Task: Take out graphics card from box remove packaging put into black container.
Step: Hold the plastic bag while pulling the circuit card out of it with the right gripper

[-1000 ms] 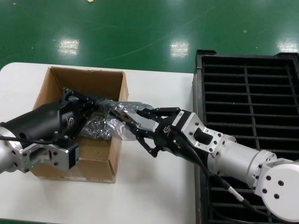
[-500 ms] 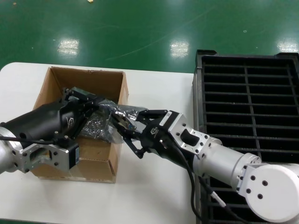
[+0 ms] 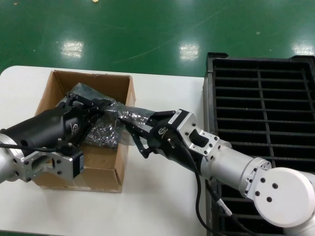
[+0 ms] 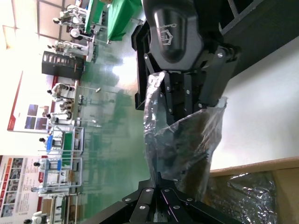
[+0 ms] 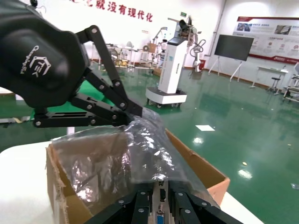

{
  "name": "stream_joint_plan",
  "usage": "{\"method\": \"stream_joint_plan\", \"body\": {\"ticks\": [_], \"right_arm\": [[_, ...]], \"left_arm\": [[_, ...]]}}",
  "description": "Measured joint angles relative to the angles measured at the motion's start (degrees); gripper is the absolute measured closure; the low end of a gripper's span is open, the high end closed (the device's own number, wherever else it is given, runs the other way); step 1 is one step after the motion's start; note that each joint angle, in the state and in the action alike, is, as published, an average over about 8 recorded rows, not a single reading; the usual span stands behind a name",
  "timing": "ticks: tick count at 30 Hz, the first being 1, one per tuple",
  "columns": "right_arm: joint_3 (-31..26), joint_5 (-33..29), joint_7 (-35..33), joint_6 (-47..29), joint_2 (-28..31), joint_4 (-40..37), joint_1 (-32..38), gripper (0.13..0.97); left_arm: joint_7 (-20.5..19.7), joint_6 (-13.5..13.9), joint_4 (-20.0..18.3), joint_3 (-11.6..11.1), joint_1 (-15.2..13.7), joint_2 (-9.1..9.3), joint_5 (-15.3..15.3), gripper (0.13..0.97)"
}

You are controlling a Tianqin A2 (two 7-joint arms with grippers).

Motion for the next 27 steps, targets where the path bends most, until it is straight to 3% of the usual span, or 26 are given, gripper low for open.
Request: {"method": "stream_joint_plan", "body": {"ticks": [8,27], "right_arm": [[2.0,0.6,-0.3,-1.8,1.5,3.3,-1.6,0.909],[7.1,7.2,0.9,-7.3,12.6,19.8,-8.8,0.909]], "left_arm": [[0.0,0.0,0.0,0.0,0.0,0.0,0.0,0.957],[0.0,0.0,0.0,0.0,0.0,0.0,0.0,0.957]]}}
